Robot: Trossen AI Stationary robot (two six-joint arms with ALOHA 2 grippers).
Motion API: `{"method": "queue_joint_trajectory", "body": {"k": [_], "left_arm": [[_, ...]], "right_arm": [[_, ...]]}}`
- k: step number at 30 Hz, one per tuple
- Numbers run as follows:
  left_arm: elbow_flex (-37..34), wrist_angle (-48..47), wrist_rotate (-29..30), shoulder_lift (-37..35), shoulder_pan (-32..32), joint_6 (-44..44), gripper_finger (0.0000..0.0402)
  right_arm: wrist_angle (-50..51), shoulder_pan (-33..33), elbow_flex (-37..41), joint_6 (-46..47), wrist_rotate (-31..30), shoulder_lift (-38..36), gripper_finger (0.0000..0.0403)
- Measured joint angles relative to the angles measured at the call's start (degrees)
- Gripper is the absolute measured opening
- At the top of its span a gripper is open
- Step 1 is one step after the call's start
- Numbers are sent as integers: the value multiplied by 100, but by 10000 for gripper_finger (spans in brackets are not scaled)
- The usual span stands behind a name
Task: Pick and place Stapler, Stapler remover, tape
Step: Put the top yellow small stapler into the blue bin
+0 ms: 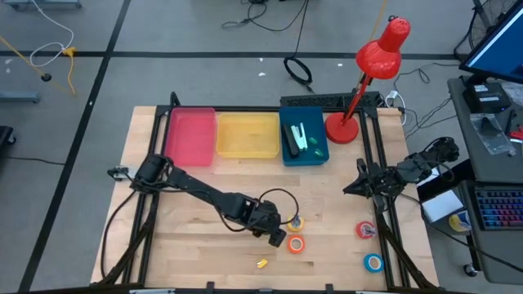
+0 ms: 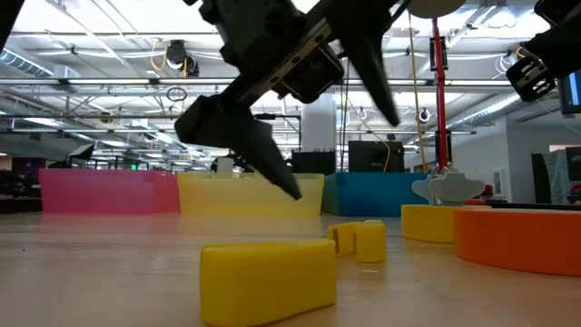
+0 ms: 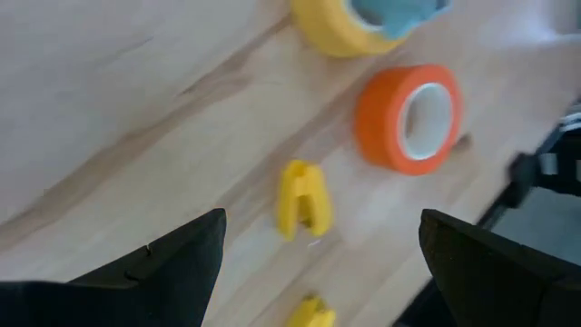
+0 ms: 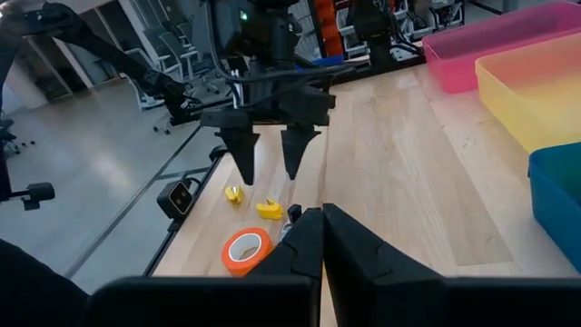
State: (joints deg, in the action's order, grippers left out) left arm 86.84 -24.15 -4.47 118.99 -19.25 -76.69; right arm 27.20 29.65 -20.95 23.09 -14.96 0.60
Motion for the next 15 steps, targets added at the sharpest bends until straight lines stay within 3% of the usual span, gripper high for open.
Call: {"method": "queue_joint_trajectory", "body": {"k": [15], "left_arm": [[8,253,-113,443,-154,-510,363]], "right_arm": [[11,0,-2,-2,4,1,1]]}}
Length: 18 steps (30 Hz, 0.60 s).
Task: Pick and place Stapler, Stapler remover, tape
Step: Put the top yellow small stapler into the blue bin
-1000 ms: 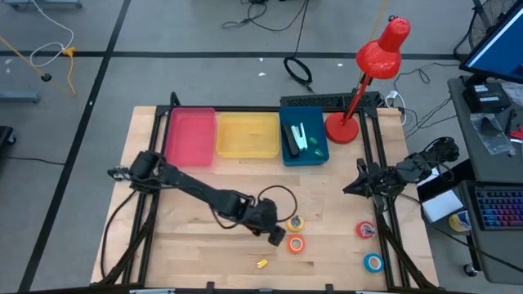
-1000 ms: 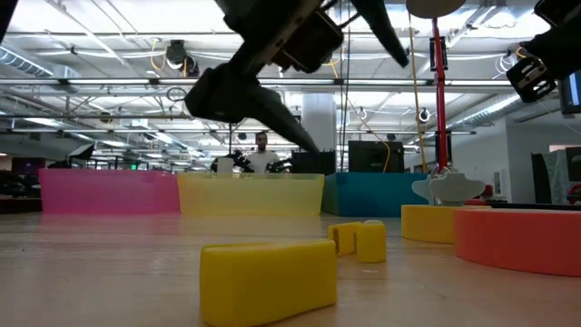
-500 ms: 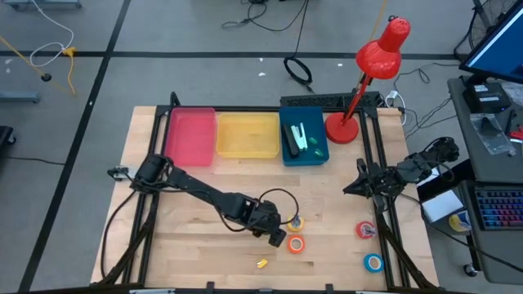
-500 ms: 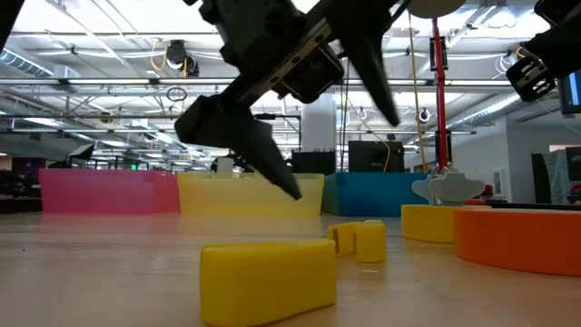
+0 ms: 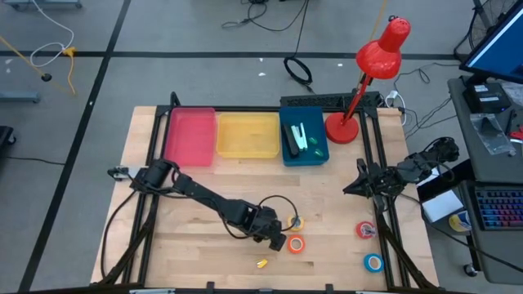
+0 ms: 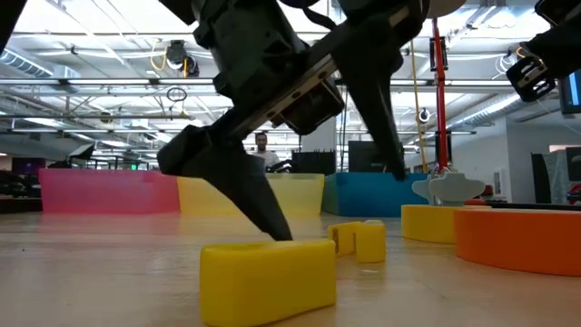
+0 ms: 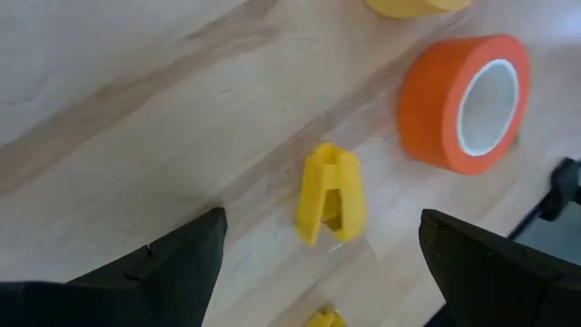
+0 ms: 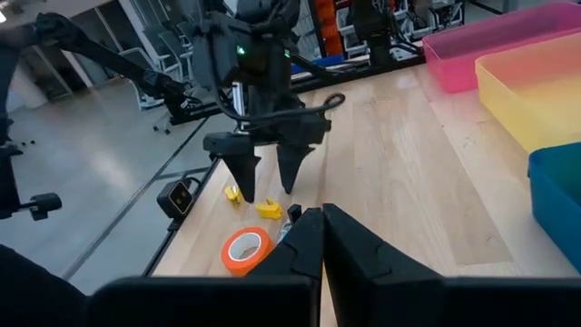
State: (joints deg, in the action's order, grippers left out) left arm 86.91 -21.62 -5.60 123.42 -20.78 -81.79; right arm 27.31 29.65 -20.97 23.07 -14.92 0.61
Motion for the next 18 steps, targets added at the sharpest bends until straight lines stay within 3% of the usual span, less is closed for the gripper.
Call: {"method": "queue_joint_trajectory", "body": {"k": [12,18], "left_arm": [[-7,522,77,101,-36,896,363],[-7,552,98,105,-36,815,363]], "right_arm": [[-15,0,0,56,5,0,1],[-13,2,0,170,14,1,2]]}}
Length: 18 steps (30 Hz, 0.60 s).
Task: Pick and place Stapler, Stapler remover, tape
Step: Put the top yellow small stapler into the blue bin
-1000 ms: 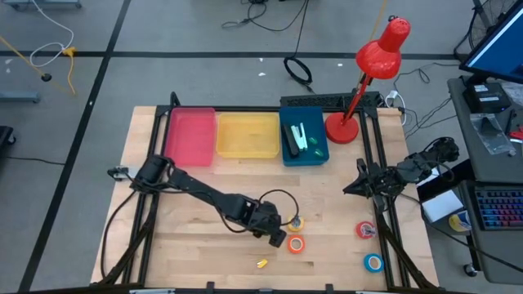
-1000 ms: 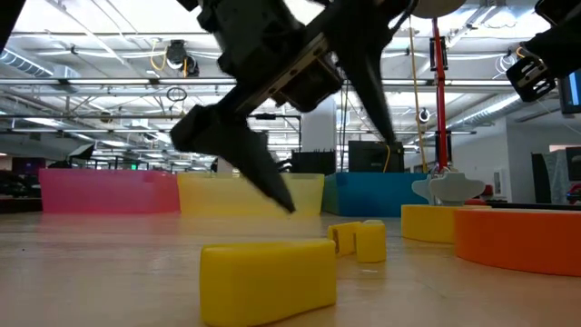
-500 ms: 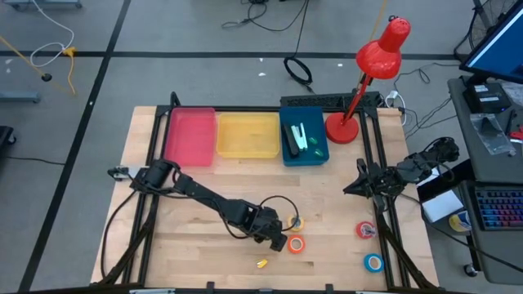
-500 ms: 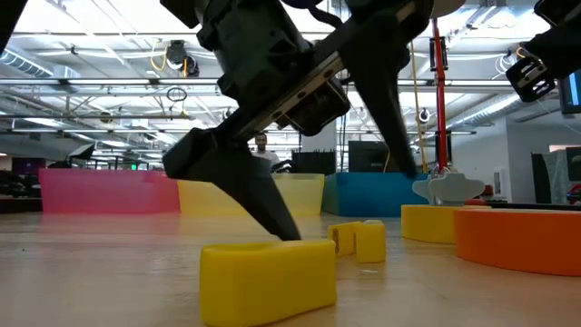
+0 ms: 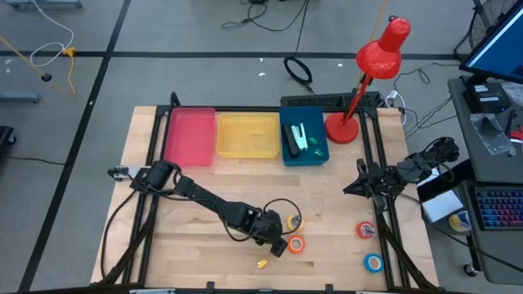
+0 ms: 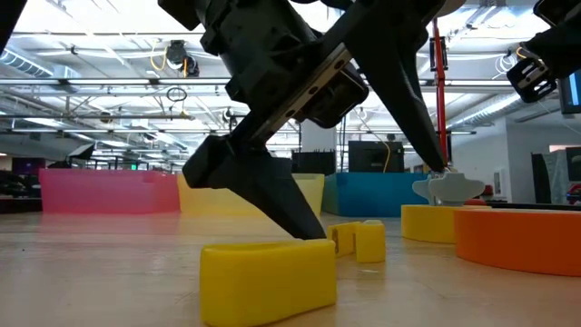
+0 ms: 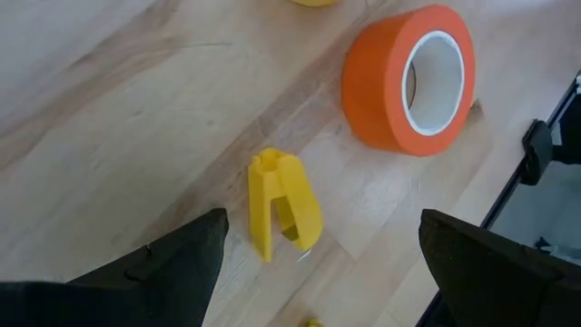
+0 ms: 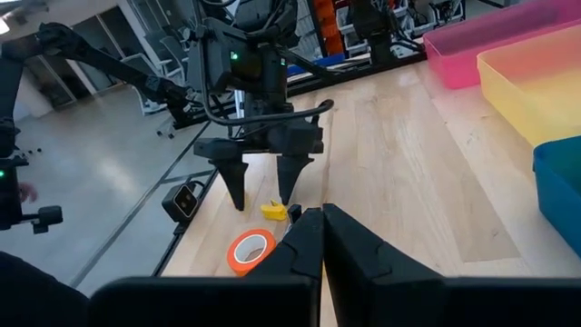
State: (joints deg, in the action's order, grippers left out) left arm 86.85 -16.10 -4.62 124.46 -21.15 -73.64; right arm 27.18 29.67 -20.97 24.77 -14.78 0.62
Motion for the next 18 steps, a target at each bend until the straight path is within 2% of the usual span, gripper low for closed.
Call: {"method": "queue_joint_trajectory", "body": {"k": [18], "left_arm": [[11,-673,64,-2,-74,-213,362]], "right_arm": [[0,0,0,-42,-12,0,1]]}}
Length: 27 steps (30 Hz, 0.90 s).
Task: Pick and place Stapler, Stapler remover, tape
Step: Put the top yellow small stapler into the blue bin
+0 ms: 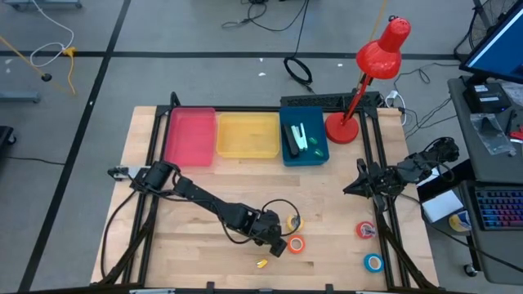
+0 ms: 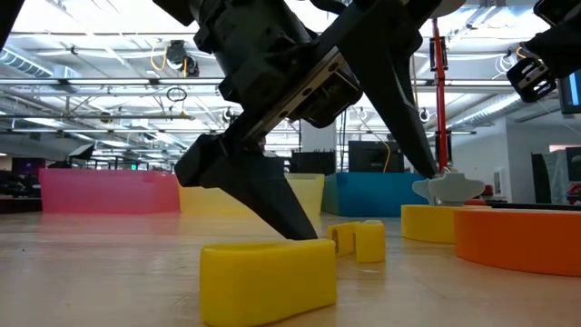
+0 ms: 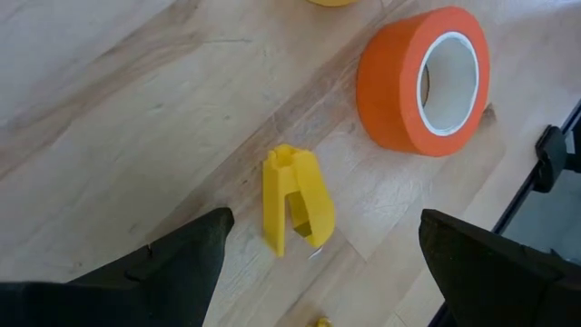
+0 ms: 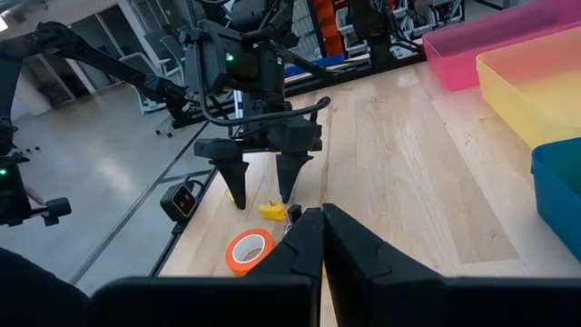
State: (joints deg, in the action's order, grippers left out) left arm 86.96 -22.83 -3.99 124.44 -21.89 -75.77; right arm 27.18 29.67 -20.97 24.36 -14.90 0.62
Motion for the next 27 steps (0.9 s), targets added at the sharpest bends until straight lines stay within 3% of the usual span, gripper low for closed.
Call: {"method": "queue_joint_trajectory", "body": {"k": [7,19,27], "left_arm": [[-2,-61,6,-2,4,-4,357],[-35,317,345,7,0,404,251],[-26,125,411,11,1,717,230]], "right_arm": [[0,-1,0,0,-3,0,1],[0,0,0,0,-7,0,1],[0,-1,0,0,-7,0,1]]}}
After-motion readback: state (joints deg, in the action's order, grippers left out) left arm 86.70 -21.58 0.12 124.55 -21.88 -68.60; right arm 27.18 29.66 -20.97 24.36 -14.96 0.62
